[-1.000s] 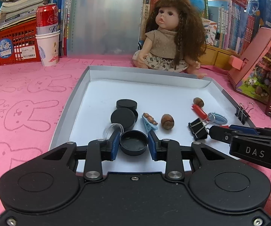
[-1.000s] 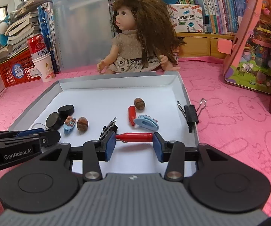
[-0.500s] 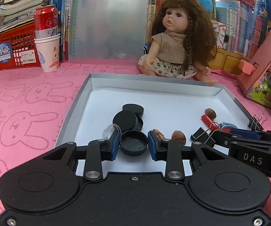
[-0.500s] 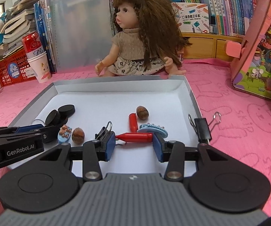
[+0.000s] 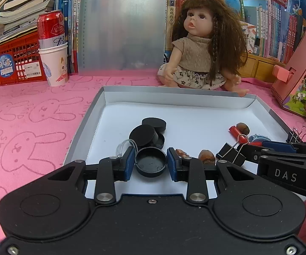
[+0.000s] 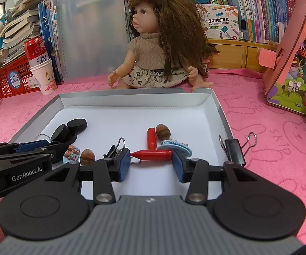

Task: Organize rigid objects
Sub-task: 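Open the left tool dropping the lid while the right tool releases the red marker into the tray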

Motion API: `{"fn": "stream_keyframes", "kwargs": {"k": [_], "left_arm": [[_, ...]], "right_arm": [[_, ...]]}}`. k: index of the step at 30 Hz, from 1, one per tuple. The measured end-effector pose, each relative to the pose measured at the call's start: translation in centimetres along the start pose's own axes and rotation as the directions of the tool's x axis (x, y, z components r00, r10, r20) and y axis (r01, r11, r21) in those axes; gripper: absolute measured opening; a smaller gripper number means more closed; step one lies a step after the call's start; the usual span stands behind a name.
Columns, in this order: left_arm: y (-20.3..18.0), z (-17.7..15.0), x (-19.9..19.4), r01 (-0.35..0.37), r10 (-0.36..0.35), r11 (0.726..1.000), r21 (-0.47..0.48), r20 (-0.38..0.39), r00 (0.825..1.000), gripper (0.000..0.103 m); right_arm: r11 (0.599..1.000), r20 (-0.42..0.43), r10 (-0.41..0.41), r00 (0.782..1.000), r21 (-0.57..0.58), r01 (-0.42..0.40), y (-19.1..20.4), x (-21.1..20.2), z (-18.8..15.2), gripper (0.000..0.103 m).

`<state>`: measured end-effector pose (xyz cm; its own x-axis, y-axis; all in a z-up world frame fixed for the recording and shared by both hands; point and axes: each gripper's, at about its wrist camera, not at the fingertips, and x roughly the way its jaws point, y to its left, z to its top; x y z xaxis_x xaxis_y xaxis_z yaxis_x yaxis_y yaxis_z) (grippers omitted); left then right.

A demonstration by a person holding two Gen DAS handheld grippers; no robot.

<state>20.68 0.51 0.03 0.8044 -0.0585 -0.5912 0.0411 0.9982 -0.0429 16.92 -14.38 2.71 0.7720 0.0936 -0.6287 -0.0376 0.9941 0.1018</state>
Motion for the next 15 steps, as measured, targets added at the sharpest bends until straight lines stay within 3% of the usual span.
{"fn": "stream_keyframes", "kwargs": {"k": [15], "left_arm": [[0.07,0.04,0.06,-0.012,0.012,1.0,-0.005,0.0,1.0,0.039]], "right_arm": [[1.0,0.007,0.004,1.0,0.013,-0.004,-0.14,-0.06,-0.13,0.051]]}}
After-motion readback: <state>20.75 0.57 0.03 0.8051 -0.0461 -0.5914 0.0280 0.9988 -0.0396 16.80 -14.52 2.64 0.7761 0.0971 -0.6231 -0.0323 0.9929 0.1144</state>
